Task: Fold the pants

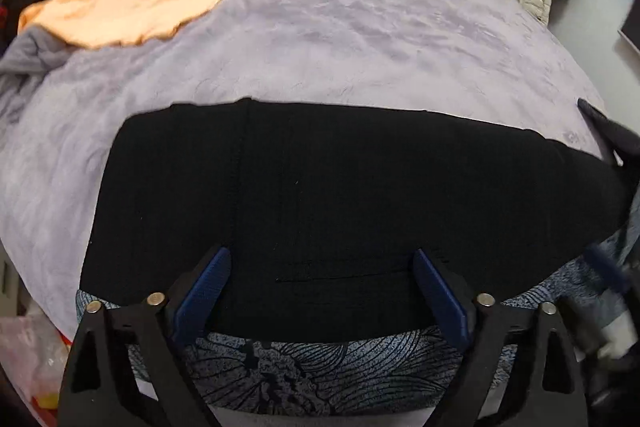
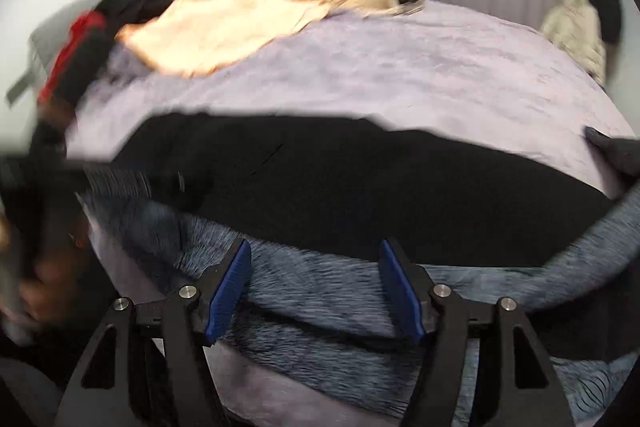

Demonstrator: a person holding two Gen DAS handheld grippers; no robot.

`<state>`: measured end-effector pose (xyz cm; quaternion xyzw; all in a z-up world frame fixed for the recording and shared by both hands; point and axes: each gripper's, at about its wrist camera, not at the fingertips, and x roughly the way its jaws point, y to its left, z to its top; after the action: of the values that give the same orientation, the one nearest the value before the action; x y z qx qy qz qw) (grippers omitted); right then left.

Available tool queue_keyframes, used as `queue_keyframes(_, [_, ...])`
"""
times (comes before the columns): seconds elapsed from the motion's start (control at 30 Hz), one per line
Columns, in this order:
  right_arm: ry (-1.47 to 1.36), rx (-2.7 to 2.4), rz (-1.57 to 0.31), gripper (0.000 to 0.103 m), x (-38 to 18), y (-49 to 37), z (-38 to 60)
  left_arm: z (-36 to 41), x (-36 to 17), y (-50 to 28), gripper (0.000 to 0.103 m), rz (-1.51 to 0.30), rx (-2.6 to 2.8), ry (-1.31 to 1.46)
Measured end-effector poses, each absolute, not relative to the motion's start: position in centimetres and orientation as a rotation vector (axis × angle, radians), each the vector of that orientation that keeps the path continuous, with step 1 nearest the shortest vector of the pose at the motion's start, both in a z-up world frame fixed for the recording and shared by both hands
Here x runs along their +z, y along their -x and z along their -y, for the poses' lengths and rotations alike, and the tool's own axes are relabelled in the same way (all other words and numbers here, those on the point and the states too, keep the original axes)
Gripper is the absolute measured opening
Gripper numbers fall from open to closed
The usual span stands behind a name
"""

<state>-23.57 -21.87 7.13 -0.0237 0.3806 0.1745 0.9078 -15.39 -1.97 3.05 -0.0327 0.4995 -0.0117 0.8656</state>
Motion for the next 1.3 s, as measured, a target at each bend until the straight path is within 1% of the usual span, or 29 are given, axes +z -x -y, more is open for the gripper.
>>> queue_keyframes(0.07, [-0.041,0.204,-0.717,0.071,9.0,23.3,25.2,3.2,3.6,15.4,0.097,-1.06,-0.089,0.079])
queue_keyframes(0.13, [-0.076,-0.006,-0.679,0.078,10.0,22.8,28.2,4.0,4.3,15.3,0.098,-1.04,-0.072,0.072])
queue_keyframes(0.17, [-0.084,-0.132,-0.675,0.079,10.1,22.3,29.8,4.4,4.4,15.2,0.098,-1.029,-0.074,0.061])
queue_keyframes(0.23, [-0.14,-0.271,-0.698,0.079,9.6,21.3,32.3,5.0,4.1,14.8,0.098,-1.056,-0.106,0.061])
queue_keyframes(0.37, [-0.279,-0.368,-0.772,0.079,8.2,19.9,34.7,5.6,4.3,14.6,0.098,-1.048,-0.091,0.043])
queue_keyframes(0.4, [-0.293,-0.39,-0.775,0.079,8.2,19.9,34.6,5.6,4.2,14.6,0.098,-1.053,-0.085,0.036])
queue_keyframes(0.47, [-0.33,-0.414,-0.706,0.079,8.6,22.3,35.1,5.2,4.6,14.7,0.098,-1.043,-0.095,0.072])
queue_keyframes(0.53, [-0.338,-0.425,-0.681,0.079,8.9,24.5,34.9,4.9,4.7,14.6,0.098,-1.039,-0.104,0.113])
queue_keyframes(0.63, [-0.38,-0.386,-0.711,0.079,8.1,25.9,35.1,5.4,4.4,14.3,0.098,-1.047,-0.105,0.097])
queue_keyframes(0.7, [-0.417,-0.268,-0.78,0.08,6.7,24.5,34.6,6.7,3.9,14.2,0.098,-1.058,-0.114,0.031])
queue_keyframes(0.77, [-0.389,-0.187,-0.811,0.084,5.6,22.8,34.1,7.4,3.6,14.4,0.098,-1.046,-0.104,-0.025])
queue_keyframes(0.8, [-0.364,-0.174,-0.813,0.082,5.1,21.7,34.1,7.4,3.6,14.5,0.098,-1.039,-0.106,-0.022])
queue_keyframes(0.83, [-0.369,-0.161,-0.804,0.065,4.9,21.2,34.3,7.2,3.7,14.5,0.098,-1.042,-0.114,-0.01])
queue_keyframes(0.87, [-0.401,-0.147,-0.792,0.042,5.1,21.0,34.9,6.9,4.0,14.5,0.098,-1.048,-0.129,0.009])
queue_keyframes(0.9, [-0.451,-0.13,-0.778,0.011,5.8,21.1,35.8,6.4,4.4,14.6,0.098,-1.05,-0.148,0.037])
queue_keyframes(0.97, [-0.507,-0.048,-0.687,0.009,8.0,22.8,36.9,5.7,5.5,15.2,0.098,-1.021,-0.195,0.099])
queue_keyframes(1.03, [-0.432,-0.009,-0.601,0.009,10.9,25.5,36.1,5.8,6.5,15.8,0.098,-0.986,-0.226,0.095])
queue_keyframes(1.07, [-0.389,0.005,-0.575,0.009,11.9,27.0,35.4,6.1,6.8,16.0,0.098,-0.98,-0.242,0.077])
queue_keyframes(1.13, [-0.341,0.013,-0.574,0.009,12.2,29.3,34.2,6.5,6.6,16.3,0.098,-0.991,-0.266,0.057])
queue_keyframes(1.2, [-0.345,0.0,-0.636,0.009,10.3,30.4,33.7,6.9,5.6,16.2,0.098,-1.029,-0.264,0.041])
queue_keyframes(1.27, [-0.377,-0.036,-0.772,0.009,6.2,29.6,33.9,7.5,4.1,15.9,0.098,-1.079,-0.235,-0.017])
queue_keyframes(1.3, [-0.426,-0.033,-0.851,0.012,3.9,28.8,34.3,8.0,3.9,16.0,0.098,-1.068,-0.225,-0.054])
